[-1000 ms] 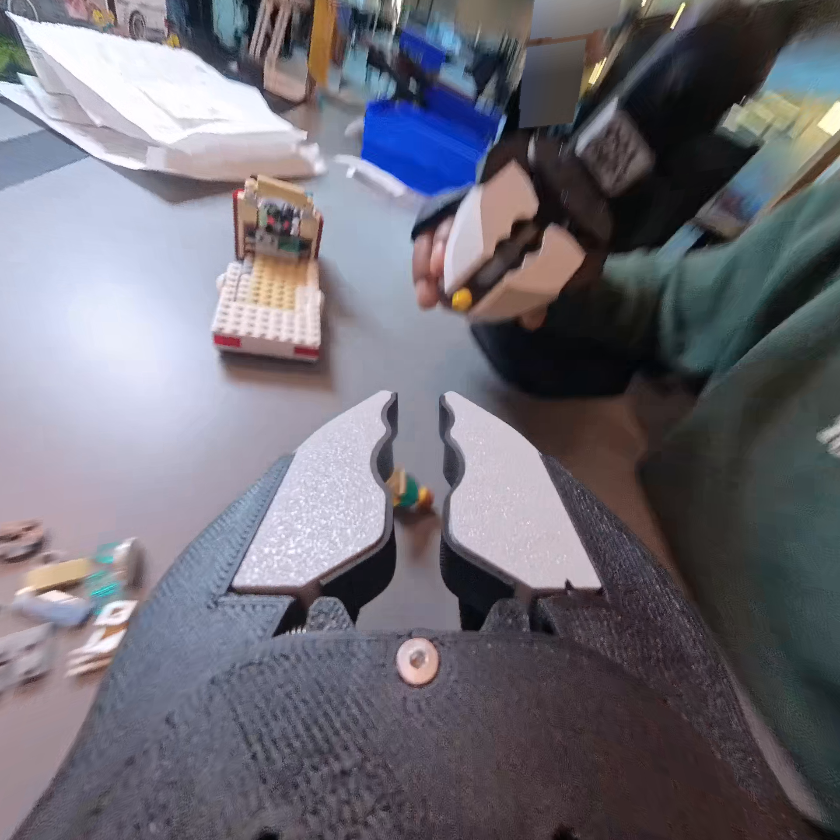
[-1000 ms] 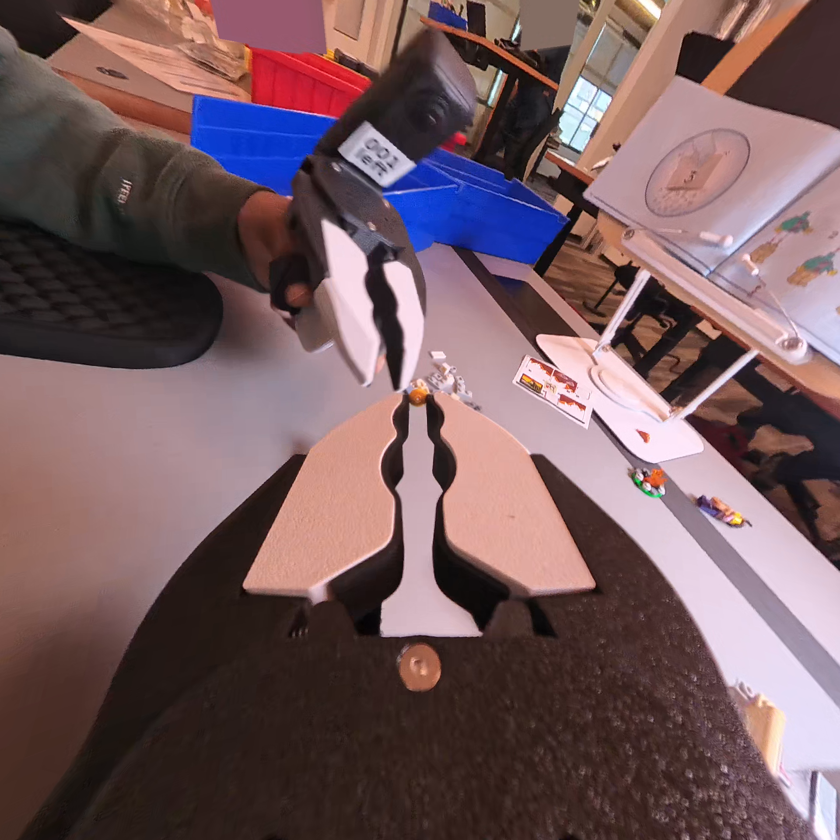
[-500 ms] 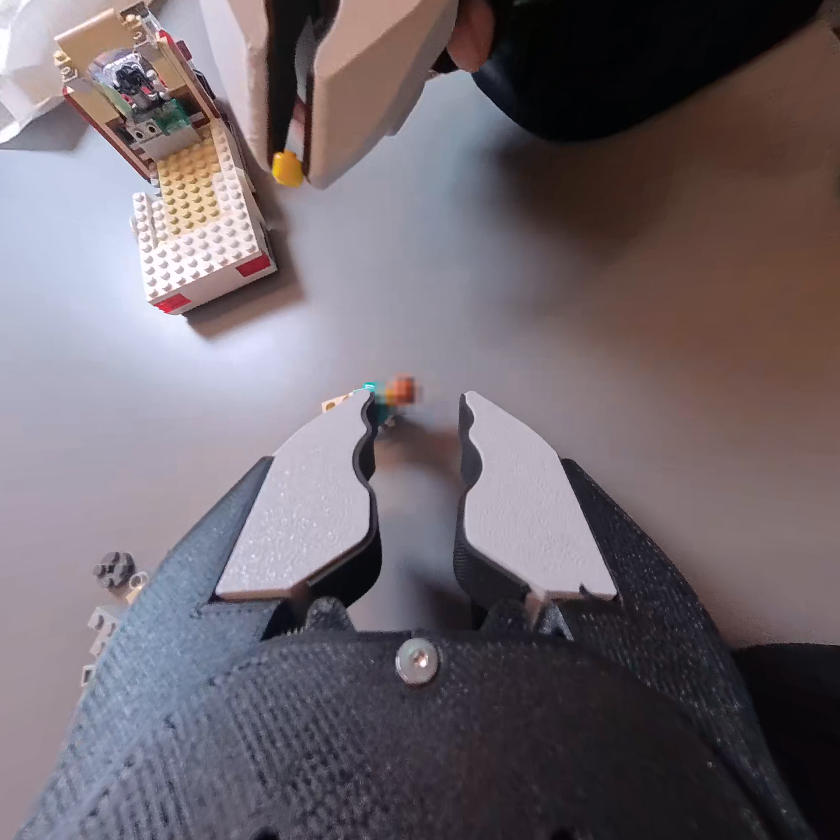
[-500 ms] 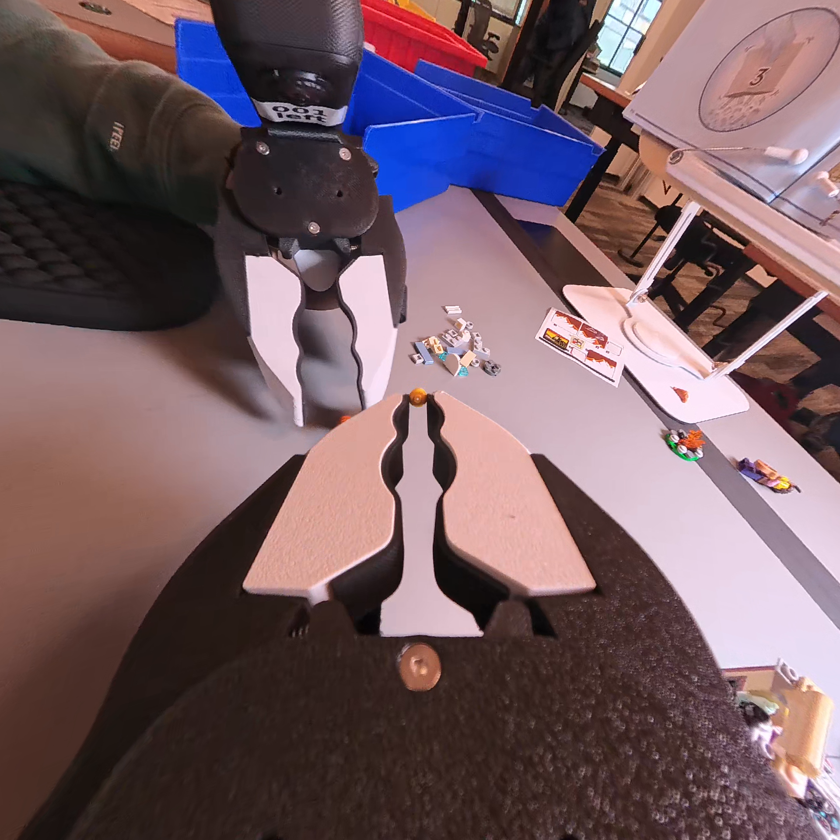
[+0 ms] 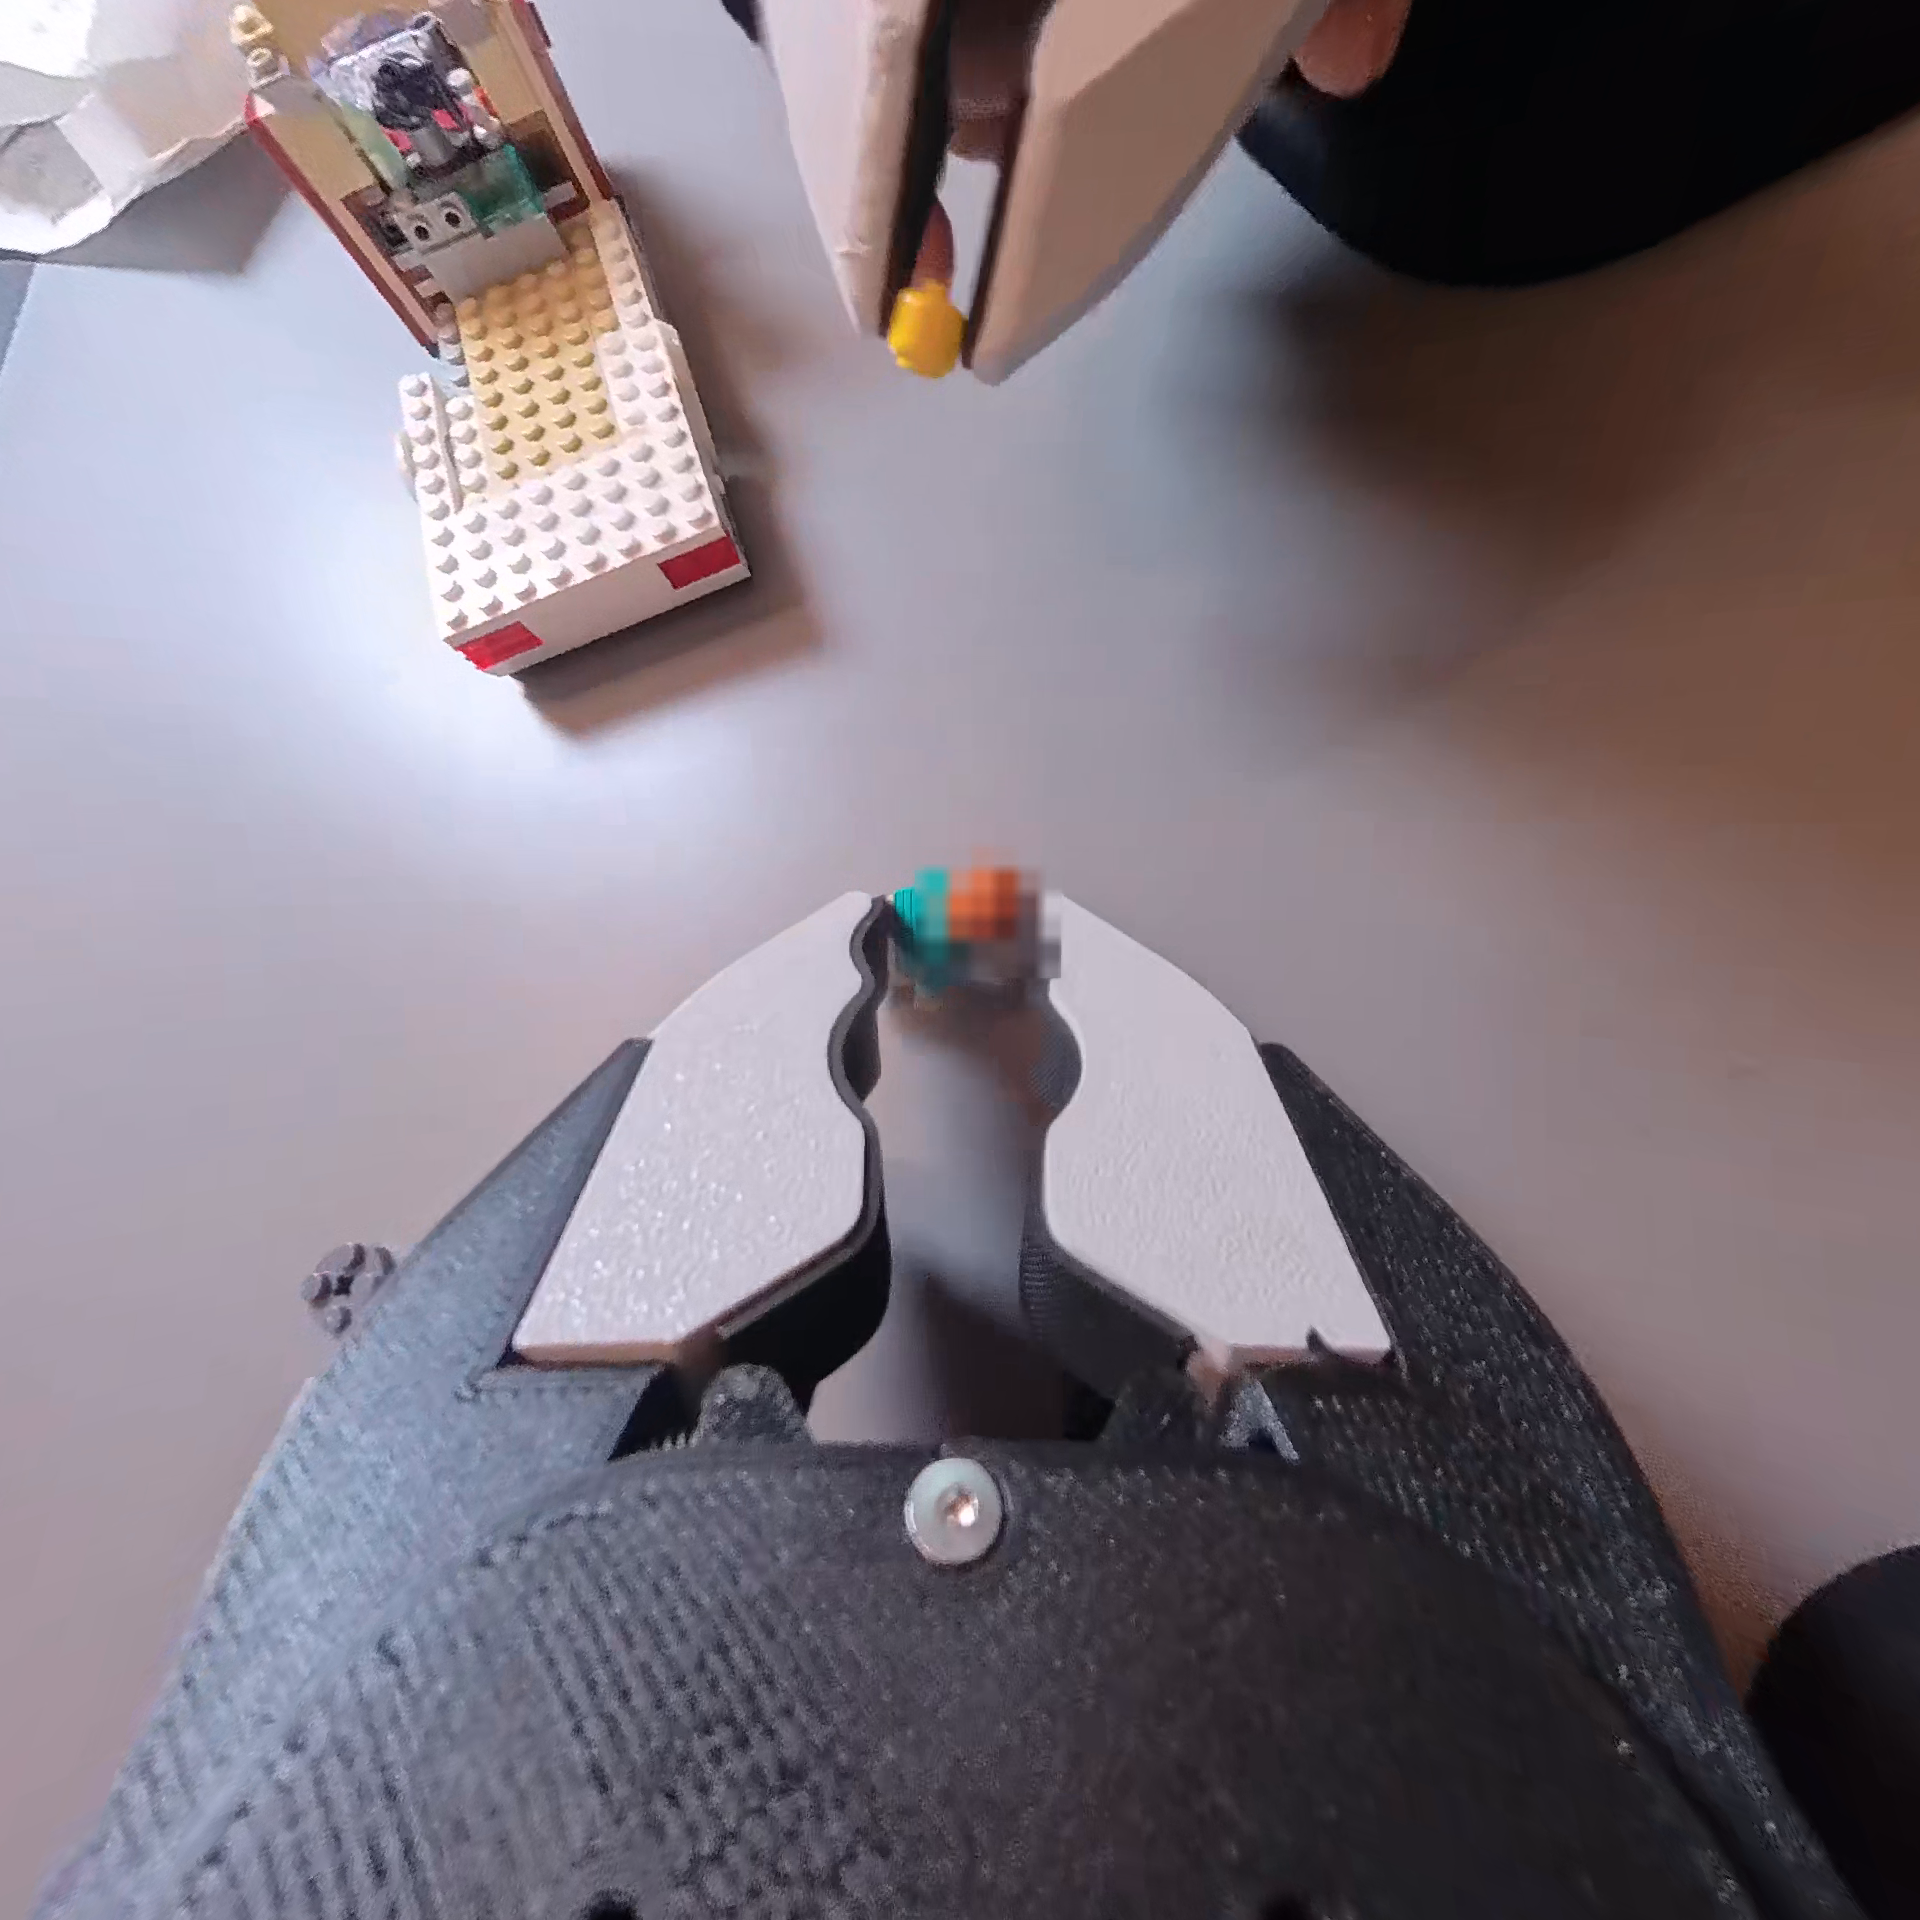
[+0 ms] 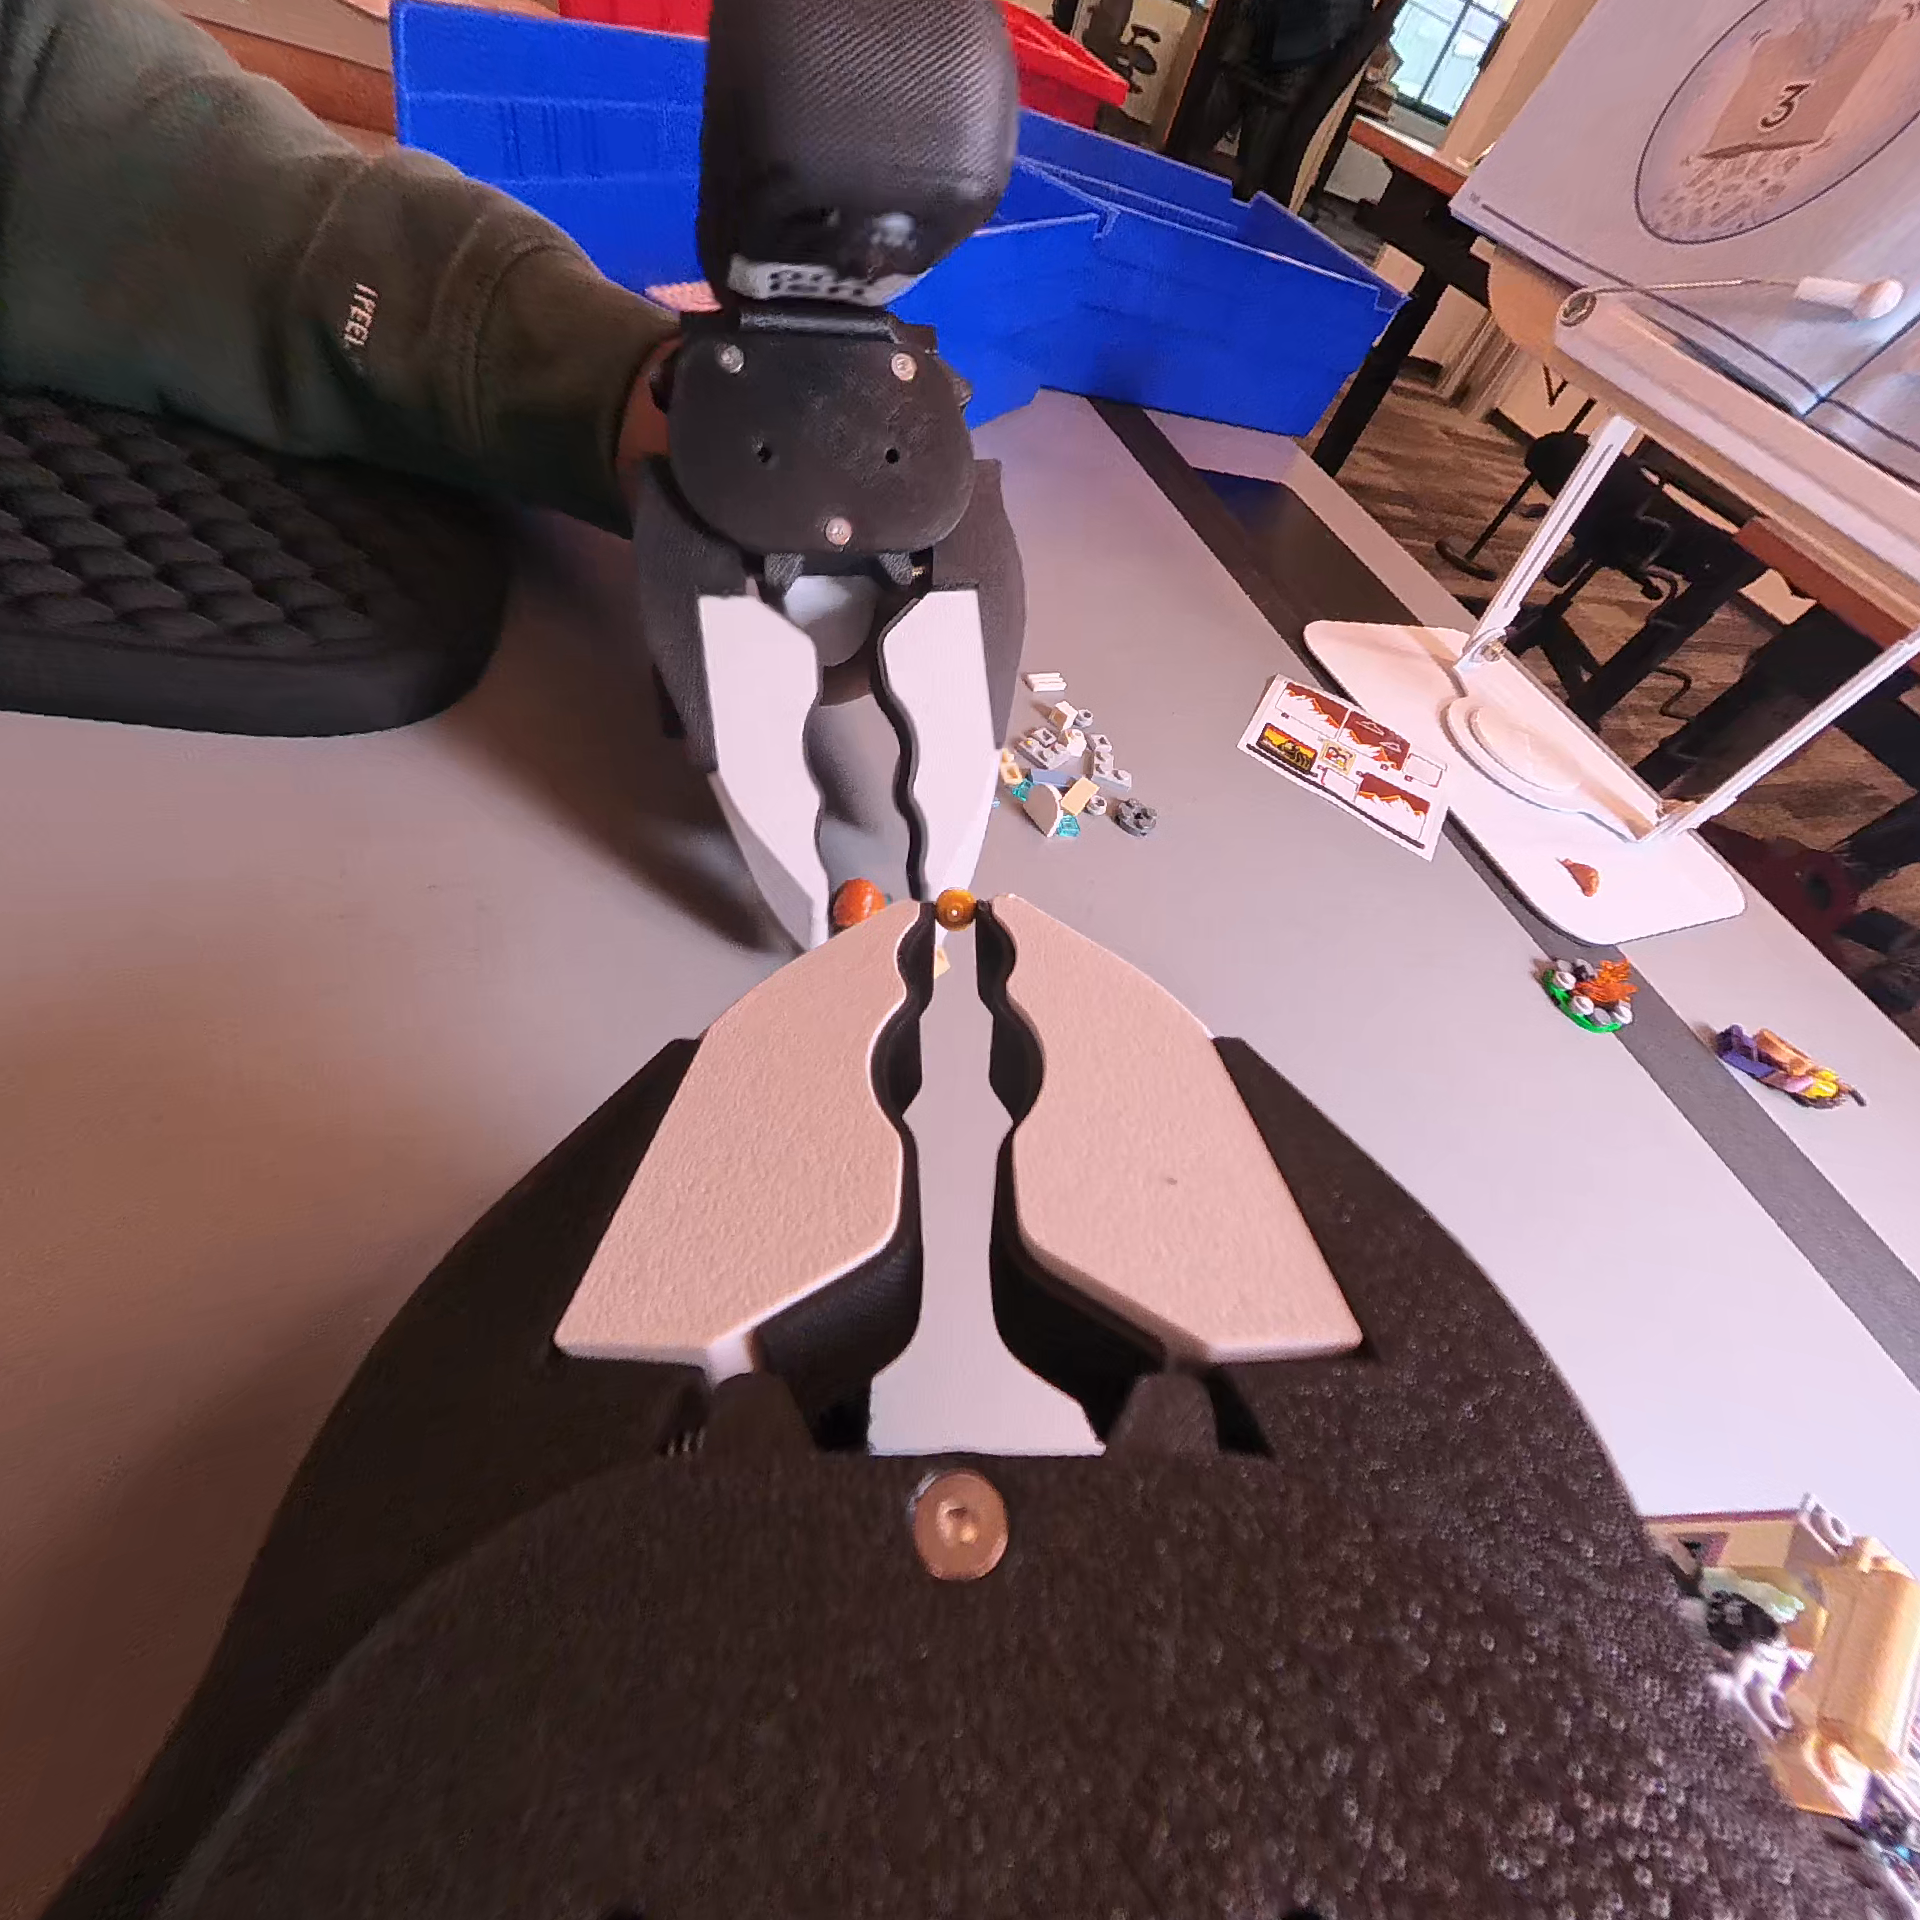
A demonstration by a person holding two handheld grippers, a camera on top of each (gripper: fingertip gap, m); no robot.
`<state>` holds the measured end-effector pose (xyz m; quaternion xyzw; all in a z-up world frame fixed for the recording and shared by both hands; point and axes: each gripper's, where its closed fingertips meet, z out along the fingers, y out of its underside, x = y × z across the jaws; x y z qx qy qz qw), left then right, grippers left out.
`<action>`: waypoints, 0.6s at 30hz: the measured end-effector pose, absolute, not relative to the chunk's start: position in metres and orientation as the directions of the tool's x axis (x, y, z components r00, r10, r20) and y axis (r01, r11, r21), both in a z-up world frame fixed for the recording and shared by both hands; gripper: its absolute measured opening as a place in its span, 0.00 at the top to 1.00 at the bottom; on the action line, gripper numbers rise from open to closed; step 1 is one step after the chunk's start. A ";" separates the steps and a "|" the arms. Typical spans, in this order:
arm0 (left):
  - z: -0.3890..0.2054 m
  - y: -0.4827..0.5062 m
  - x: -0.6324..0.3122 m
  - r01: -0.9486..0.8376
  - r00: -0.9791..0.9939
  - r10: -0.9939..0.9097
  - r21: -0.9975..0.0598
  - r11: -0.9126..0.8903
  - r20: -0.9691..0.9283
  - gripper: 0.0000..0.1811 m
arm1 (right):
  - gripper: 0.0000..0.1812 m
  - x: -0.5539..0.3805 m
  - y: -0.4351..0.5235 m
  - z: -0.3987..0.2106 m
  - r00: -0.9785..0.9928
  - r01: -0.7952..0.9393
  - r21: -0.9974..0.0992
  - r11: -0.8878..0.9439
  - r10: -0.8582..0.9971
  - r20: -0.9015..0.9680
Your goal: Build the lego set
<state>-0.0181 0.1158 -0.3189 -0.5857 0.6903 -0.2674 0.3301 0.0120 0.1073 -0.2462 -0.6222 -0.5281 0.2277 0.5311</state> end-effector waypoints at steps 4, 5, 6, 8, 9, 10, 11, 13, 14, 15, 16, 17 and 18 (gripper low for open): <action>-0.300 0.115 -0.016 -0.541 -0.019 -0.984 -0.830 -0.137 0.174 0.86 | 0.96 0.009 0.101 -0.254 0.295 0.438 -0.892 0.109 0.920 0.257; -0.293 0.113 -0.015 -0.511 -0.018 -0.959 -0.827 -0.235 0.284 0.86 | 0.96 0.007 0.100 -0.256 0.283 0.450 -0.886 0.112 0.923 0.261; -0.287 0.110 -0.014 -0.483 -0.025 -0.925 -0.815 -0.320 0.379 0.86 | 0.96 0.006 0.098 -0.258 0.275 0.460 -0.880 0.117 0.924 0.266; -0.285 0.102 -0.013 -0.486 -0.048 -0.850 -0.756 -0.439 0.525 0.86 | 0.96 0.003 0.096 -0.261 0.265 0.469 -0.875 0.119 0.926 0.268; -0.286 0.099 -0.013 -0.491 -0.053 -0.830 -0.738 -0.463 0.555 0.86 | 0.96 0.001 0.095 -0.261 0.263 0.467 -0.877 0.117 0.928 0.264; -0.289 0.095 -0.012 -0.505 -0.052 -0.817 -0.721 -0.474 0.574 0.86 | 0.96 -0.001 0.094 -0.260 0.263 0.462 -0.880 0.113 0.930 0.257; -0.294 0.092 -0.011 -0.528 -0.047 -0.812 -0.705 -0.474 0.582 0.86 | 0.96 -0.004 0.093 -0.259 0.261 0.455 -0.884 0.107 0.933 0.248; -0.304 0.088 -0.009 -0.570 -0.031 -0.832 -0.693 -0.441 0.554 0.86 | 0.96 -0.008 0.089 -0.260 0.248 0.453 -0.886 0.096 0.941 0.229; -0.307 0.085 -0.008 -0.585 -0.033 -0.838 -0.690 -0.426 0.545 0.86 | 0.96 -0.010 0.088 -0.262 0.239 0.461 -0.882 0.095 0.944 0.226; -0.308 0.083 -0.007 -0.593 -0.038 -0.839 -0.688 -0.419 0.543 0.86 | 0.96 -0.011 0.087 -0.266 0.231 0.476 -0.874 0.096 0.946 0.229; -0.309 0.082 -0.006 -0.593 -0.040 -0.839 -0.688 -0.417 0.542 0.86 | 0.96 -0.012 0.087 -0.270 0.226 0.494 -0.864 0.096 0.945 0.235; -0.309 0.083 -0.005 -0.591 -0.037 -0.842 -0.691 -0.416 0.539 0.86 | 0.96 -0.012 0.087 -0.274 0.220 0.510 -0.855 0.097 0.946 0.238; -0.309 0.084 -0.005 -0.588 -0.030 -0.845 -0.693 -0.417 0.534 0.86 | 0.96 -0.012 0.087 -0.277 0.213 0.521 -0.848 0.095 0.948 0.237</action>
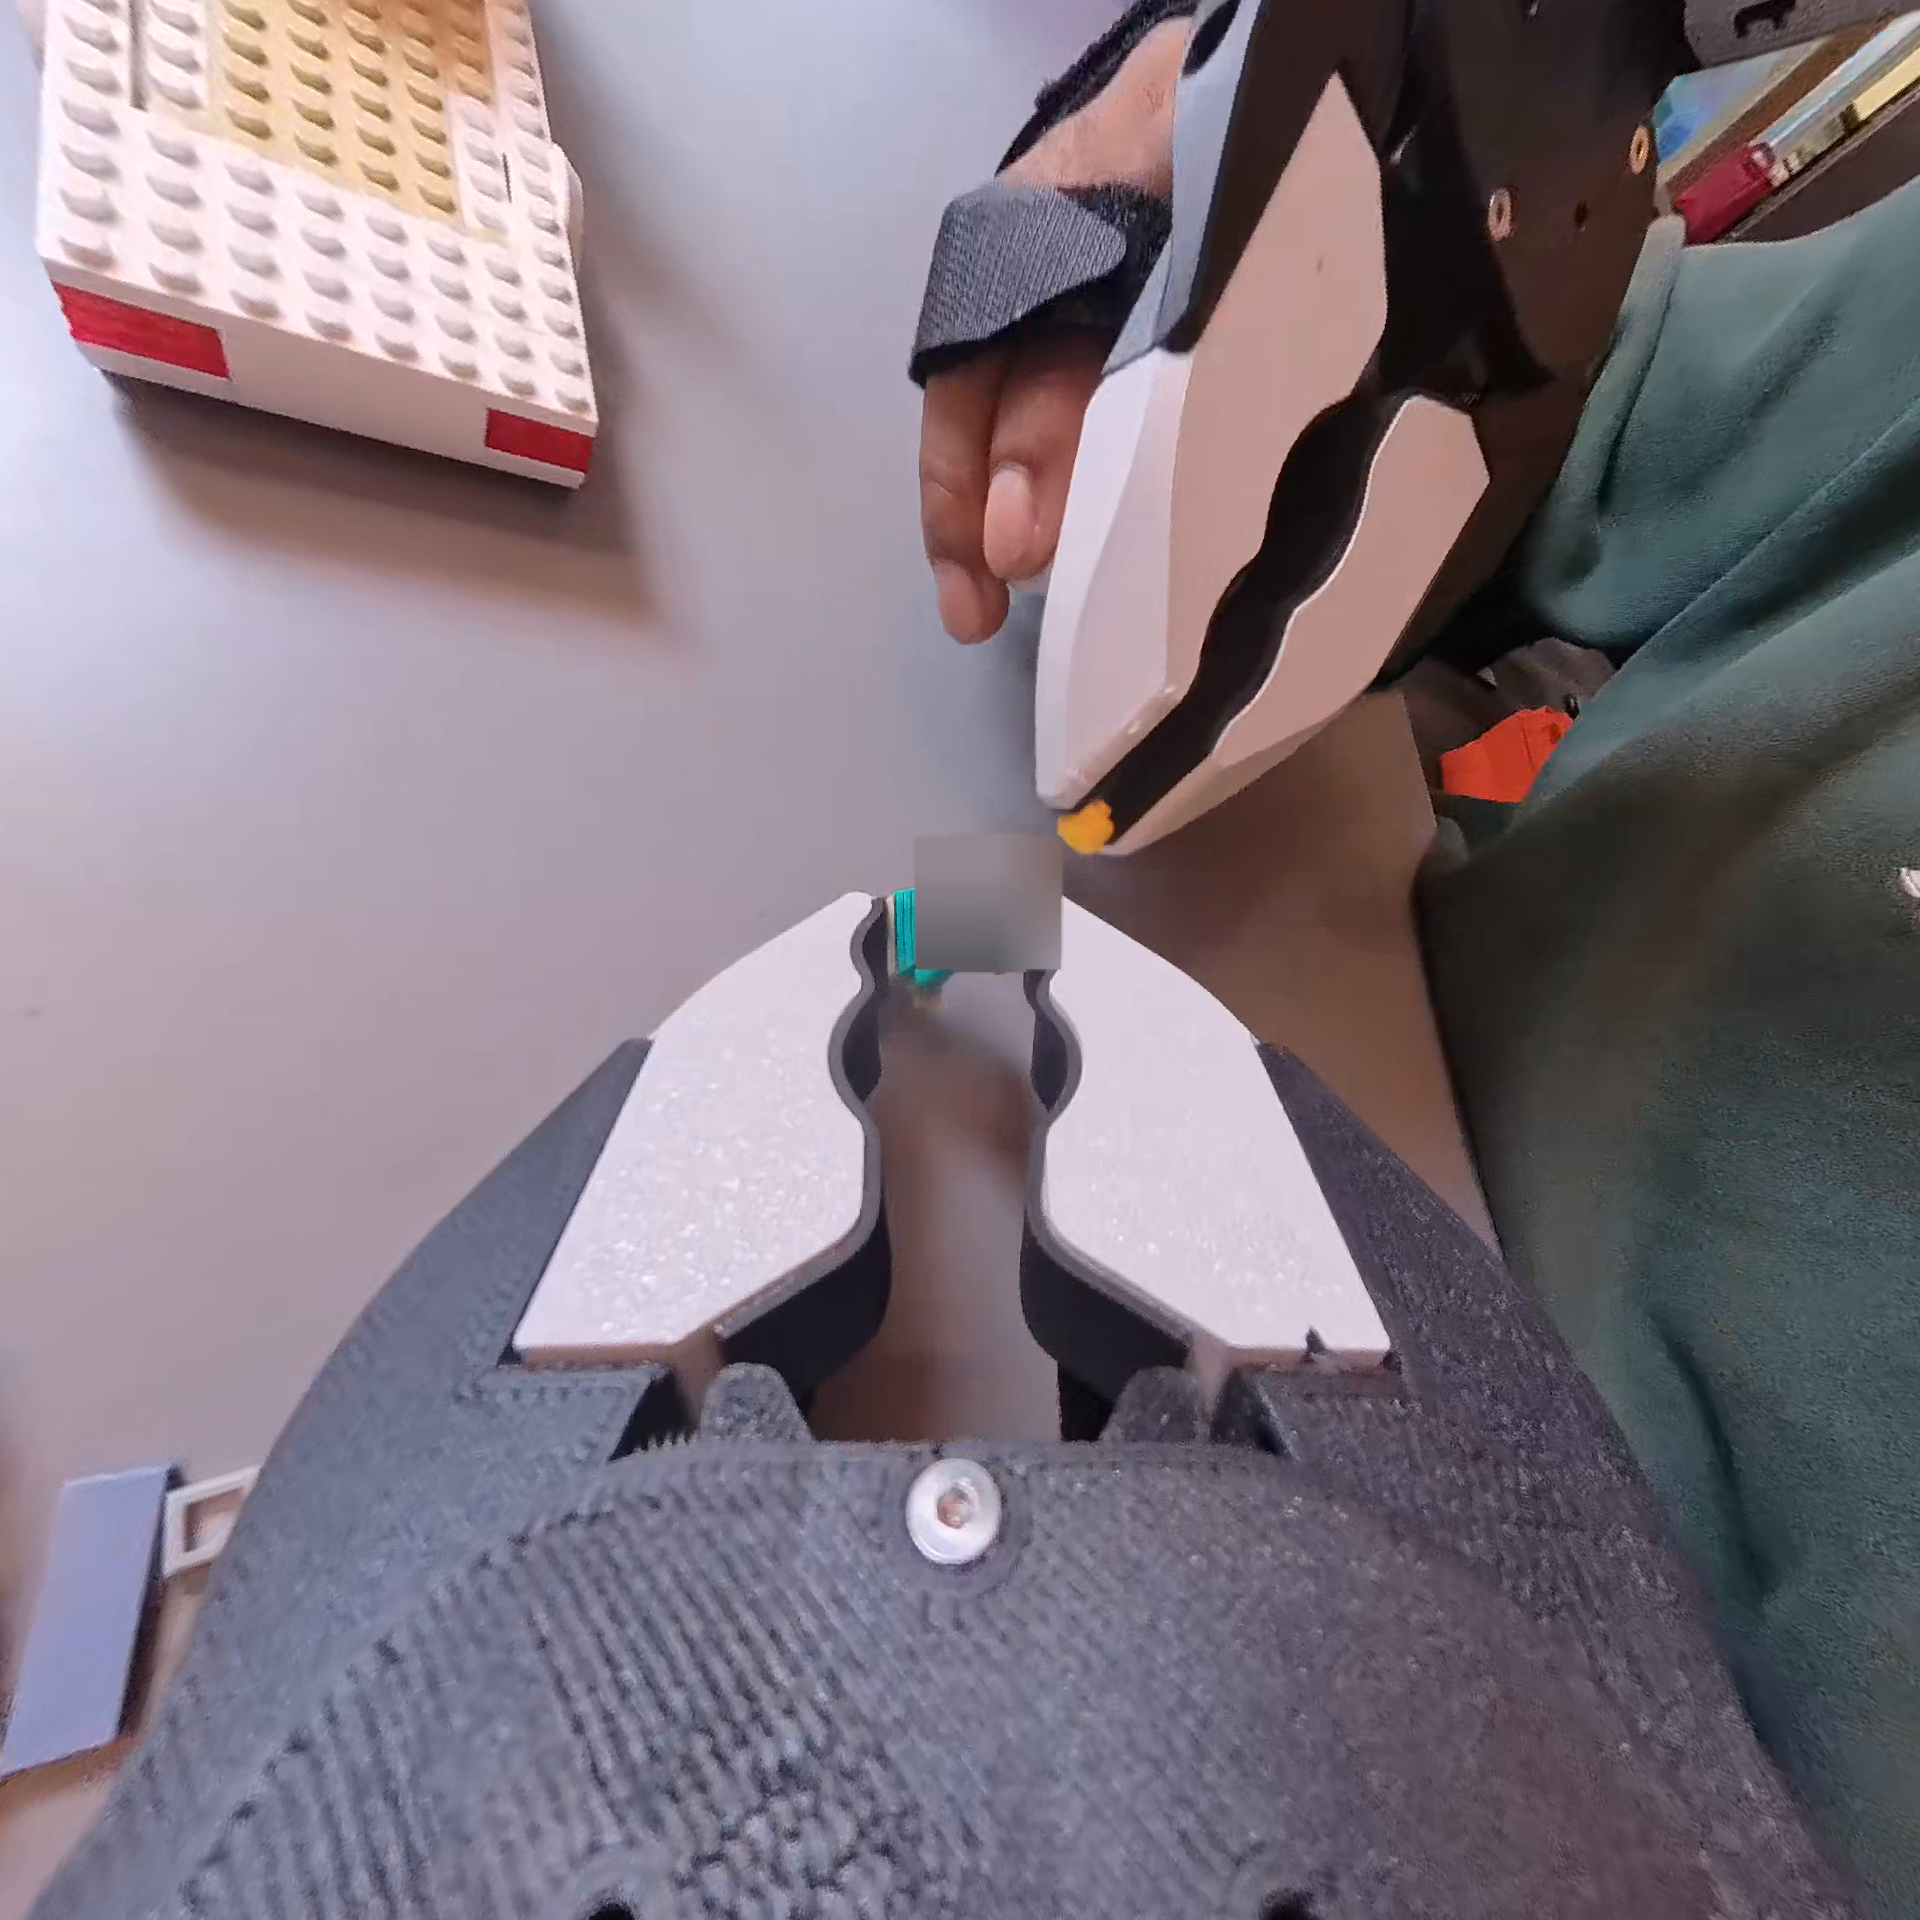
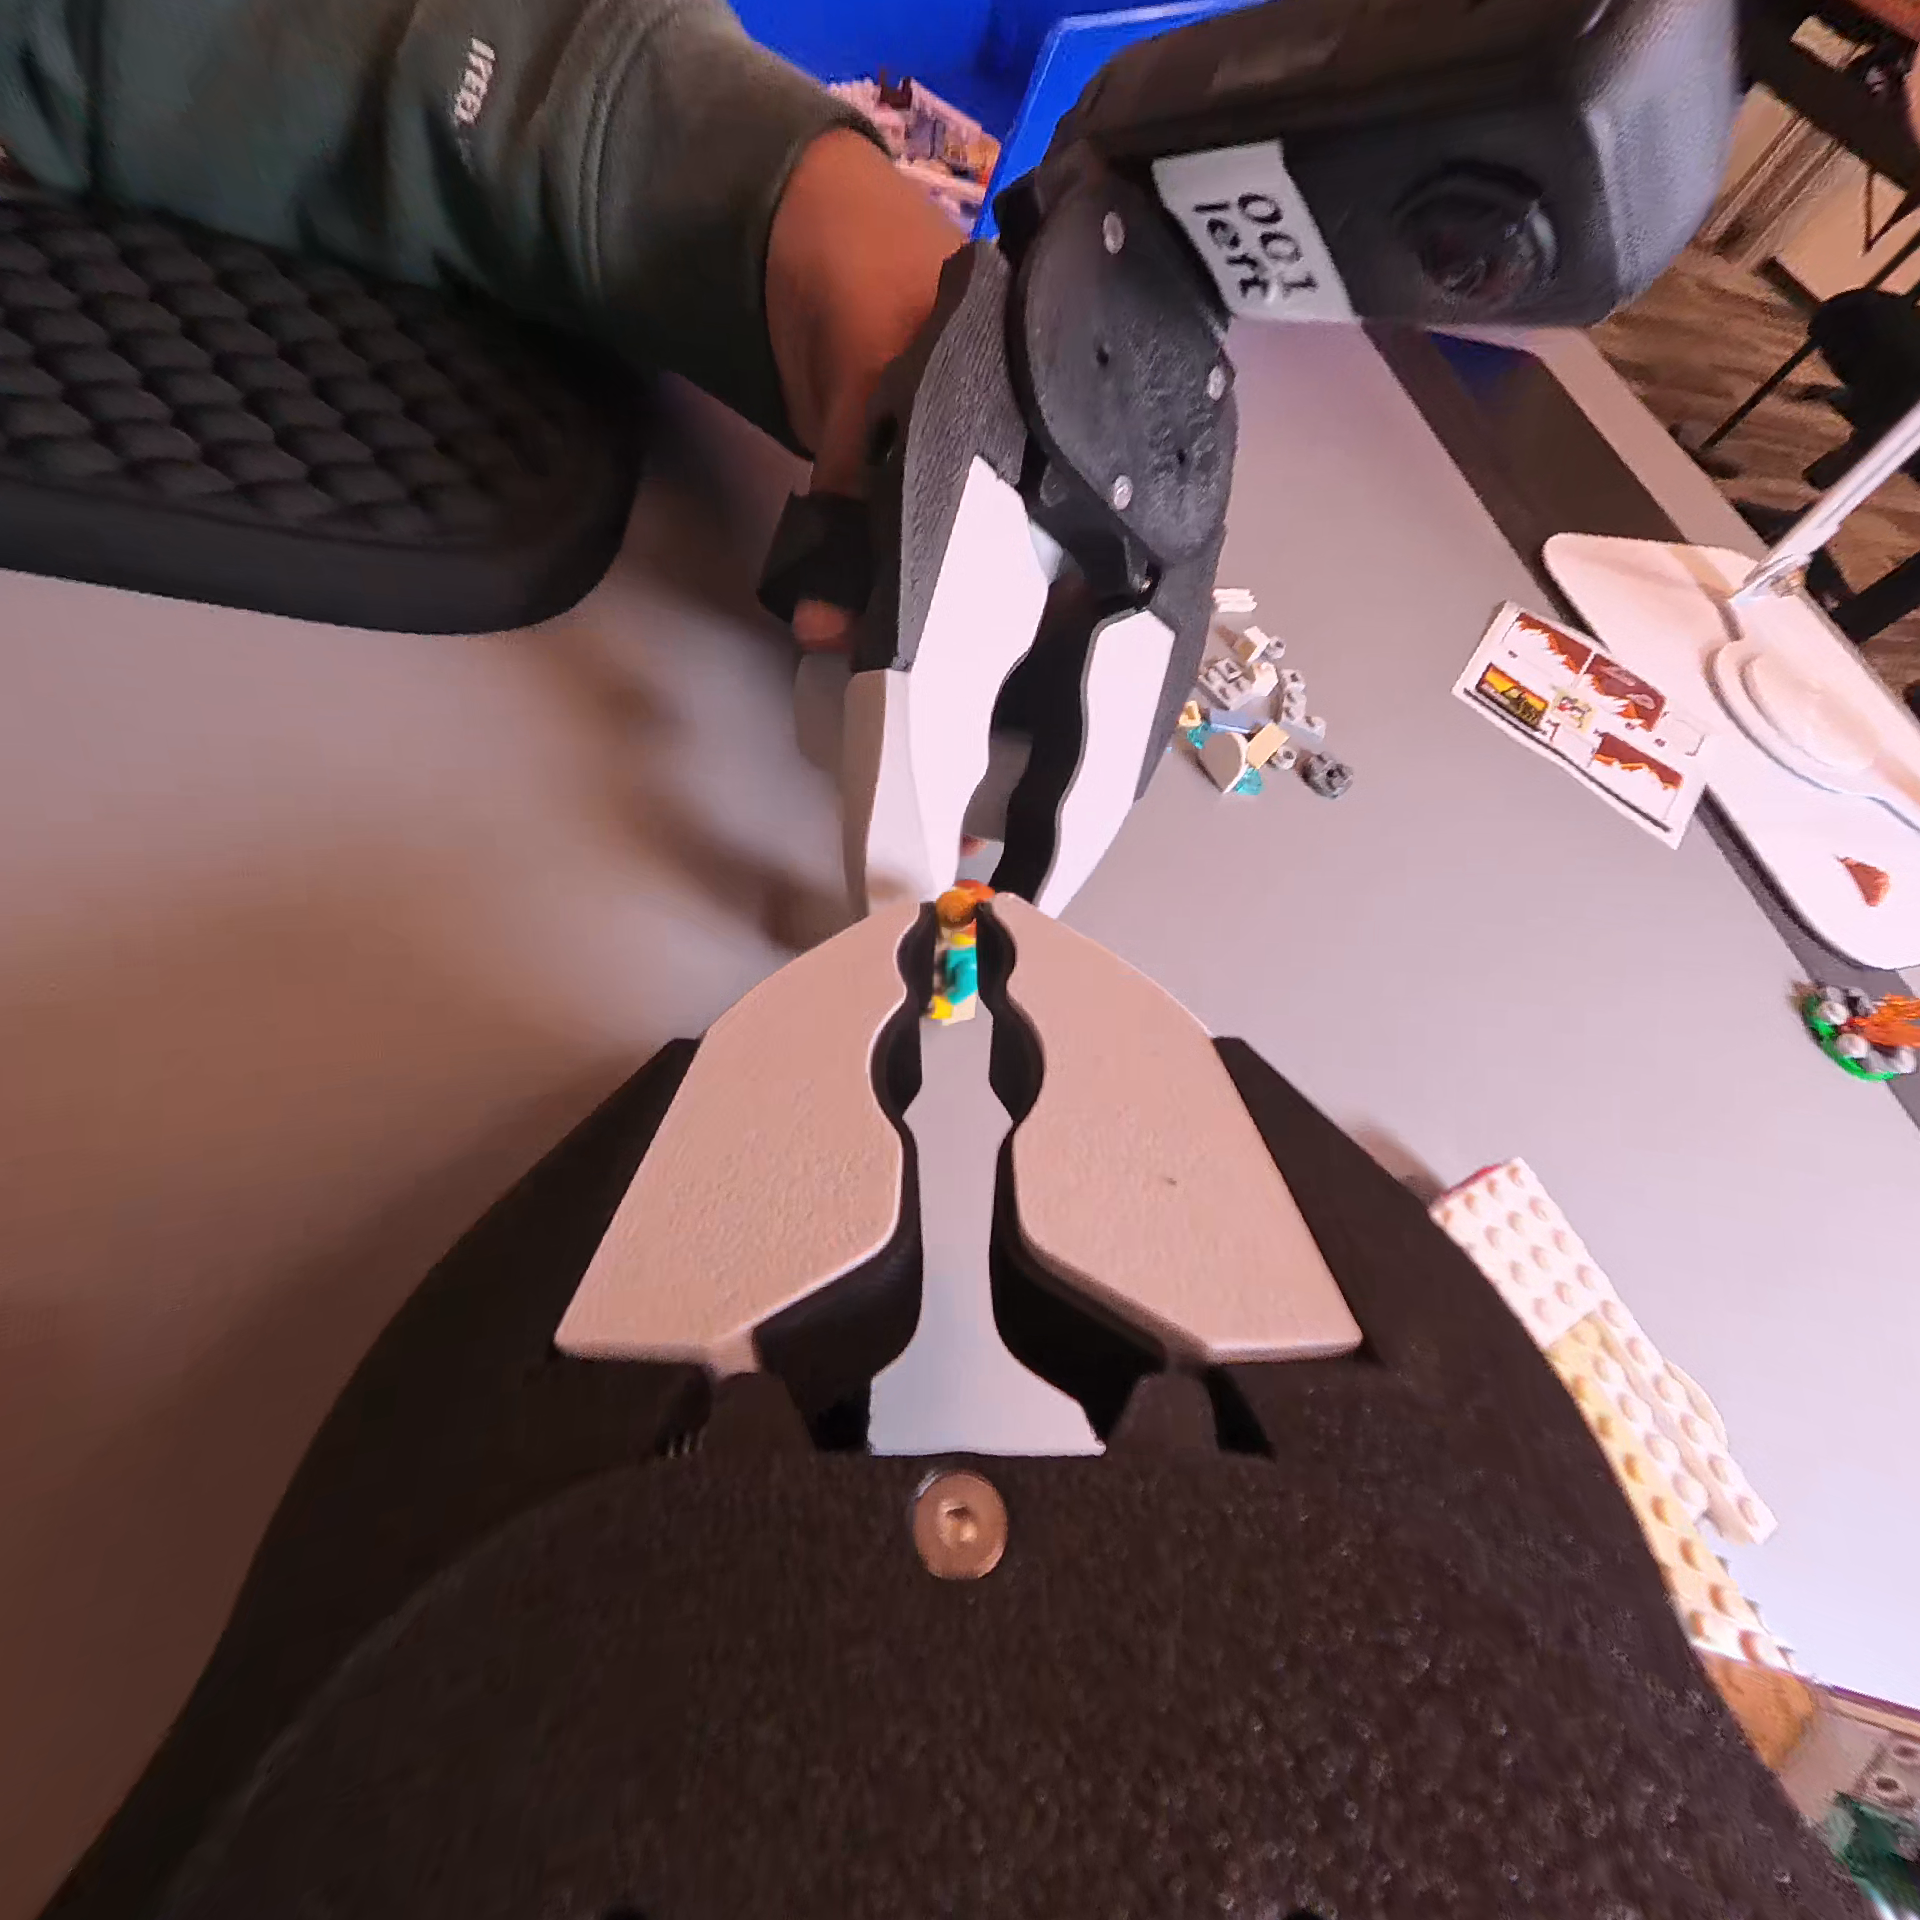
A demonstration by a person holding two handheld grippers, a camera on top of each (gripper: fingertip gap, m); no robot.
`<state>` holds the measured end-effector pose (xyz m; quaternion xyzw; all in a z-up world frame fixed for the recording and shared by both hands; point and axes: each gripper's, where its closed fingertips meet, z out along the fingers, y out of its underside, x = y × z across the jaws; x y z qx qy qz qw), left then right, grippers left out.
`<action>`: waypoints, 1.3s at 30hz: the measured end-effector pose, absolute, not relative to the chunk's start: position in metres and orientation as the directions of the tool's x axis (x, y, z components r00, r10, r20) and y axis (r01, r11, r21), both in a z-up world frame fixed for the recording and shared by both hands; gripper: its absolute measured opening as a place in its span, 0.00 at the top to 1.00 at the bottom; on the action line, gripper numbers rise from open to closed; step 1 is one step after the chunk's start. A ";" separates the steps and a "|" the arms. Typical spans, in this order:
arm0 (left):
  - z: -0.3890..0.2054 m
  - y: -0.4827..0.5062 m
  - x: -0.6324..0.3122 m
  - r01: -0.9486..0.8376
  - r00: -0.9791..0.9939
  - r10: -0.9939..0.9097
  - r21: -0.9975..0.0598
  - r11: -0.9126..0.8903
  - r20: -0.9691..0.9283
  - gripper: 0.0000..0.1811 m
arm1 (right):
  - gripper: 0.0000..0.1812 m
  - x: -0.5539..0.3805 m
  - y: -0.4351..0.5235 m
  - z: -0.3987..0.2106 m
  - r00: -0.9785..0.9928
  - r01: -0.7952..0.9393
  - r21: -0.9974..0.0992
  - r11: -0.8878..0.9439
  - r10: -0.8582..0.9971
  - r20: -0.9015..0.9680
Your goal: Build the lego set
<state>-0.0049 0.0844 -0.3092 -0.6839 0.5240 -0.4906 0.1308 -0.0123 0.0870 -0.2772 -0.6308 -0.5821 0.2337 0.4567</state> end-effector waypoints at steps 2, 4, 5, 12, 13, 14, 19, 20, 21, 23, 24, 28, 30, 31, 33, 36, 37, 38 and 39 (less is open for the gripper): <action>-0.310 0.087 -0.006 -0.588 -0.019 -0.856 -0.698 -0.409 0.517 0.86 | 0.96 -0.013 0.087 -0.281 0.209 0.534 -0.841 0.093 0.949 0.238; -0.311 0.087 -0.006 -0.596 -0.016 -0.870 -0.704 -0.388 0.493 0.86 | 0.96 -0.013 0.090 -0.284 0.215 0.545 -0.833 0.095 0.945 0.248; -0.312 0.087 -0.006 -0.600 -0.018 -0.876 -0.706 -0.377 0.483 0.85 | 0.96 -0.014 0.091 -0.284 0.217 0.549 -0.831 0.095 0.943 0.251; -0.314 0.089 -0.007 -0.616 -0.011 -0.913 -0.722 -0.315 0.407 0.82 | 0.96 -0.016 0.096 -0.291 0.232 0.577 -0.811 0.092 0.934 0.270; -0.315 0.090 -0.009 -0.620 -0.008 -0.921 -0.725 -0.300 0.388 0.81 | 0.96 -0.016 0.098 -0.291 0.238 0.577 -0.812 0.087 0.933 0.269; -0.315 0.090 -0.010 -0.621 -0.009 -0.929 -0.730 -0.285 0.371 0.81 | 0.96 -0.016 0.098 -0.291 0.242 0.576 -0.814 0.082 0.933 0.265; -0.320 0.093 -0.014 -0.631 -0.001 -0.965 -0.749 -0.203 0.262 0.81 | 0.96 -0.016 0.102 -0.294 0.258 0.582 -0.811 0.063 0.931 0.258; -0.322 0.093 -0.015 -0.632 0.000 -0.972 -0.753 -0.182 0.236 0.81 | 0.96 -0.015 0.103 -0.294 0.262 0.584 -0.809 0.059 0.930 0.257; -0.322 0.093 -0.014 -0.631 0.004 -0.978 -0.758 -0.165 0.209 0.82 | 0.96 -0.015 0.104 -0.295 0.265 0.585 -0.810 0.054 0.930 0.253; -0.324 0.096 -0.013 -0.637 0.020 -0.987 -0.759 -0.134 0.158 0.85 | 0.96 -0.014 0.104 -0.295 0.269 0.578 -0.815 0.040 0.934 0.237; -0.326 0.096 -0.012 -0.639 0.024 -0.991 -0.760 -0.115 0.131 0.86 | 0.96 -0.014 0.104 -0.295 0.270 0.573 -0.819 0.031 0.936 0.225; -0.326 0.098 -0.009 -0.633 0.037 -0.996 -0.769 -0.088 0.083 0.93 | 0.96 -0.014 0.103 -0.295 0.277 0.548 -0.836 -0.020 0.948 0.158; -0.324 0.098 -0.008 -0.627 0.036 -0.995 -0.773 -0.094 0.092 0.93 | 0.96 -0.014 0.101 -0.294 0.279 0.534 -0.844 -0.056 0.954 0.113; -0.323 0.099 -0.008 -0.627 0.039 -0.995 -0.773 -0.094 0.090 0.93 | 0.96 -0.014 0.101 -0.294 0.279 0.529 -0.845 -0.071 0.955 0.095; -0.323 0.098 -0.009 -0.631 0.036 -0.993 -0.768 -0.107 0.109 0.94 | 0.96 -0.013 0.101 -0.294 0.281 0.525 -0.846 -0.091 0.957 0.071; -0.324 0.096 -0.010 -0.642 0.027 -0.989 -0.756 -0.126 0.142 0.94 | 0.96 -0.012 0.100 -0.296 0.280 0.535 -0.836 -0.121 0.959 0.040; -0.324 0.094 -0.010 -0.646 0.023 -0.987 -0.751 -0.135 0.157 0.94 | 0.96 -0.011 0.100 -0.297 0.279 0.539 -0.832 -0.128 0.960 0.033; -0.324 0.093 -0.010 -0.653 0.018 -0.984 -0.744 -0.146 0.177 0.94 | 0.96 -0.011 0.099 -0.297 0.276 0.536 -0.833 -0.139 0.961 0.017; -0.324 0.091 -0.010 -0.658 0.016 -0.981 -0.736 -0.158 0.196 0.94 | 0.96 -0.011 0.098 -0.296 0.272 0.526 -0.836 -0.155 0.962 -0.008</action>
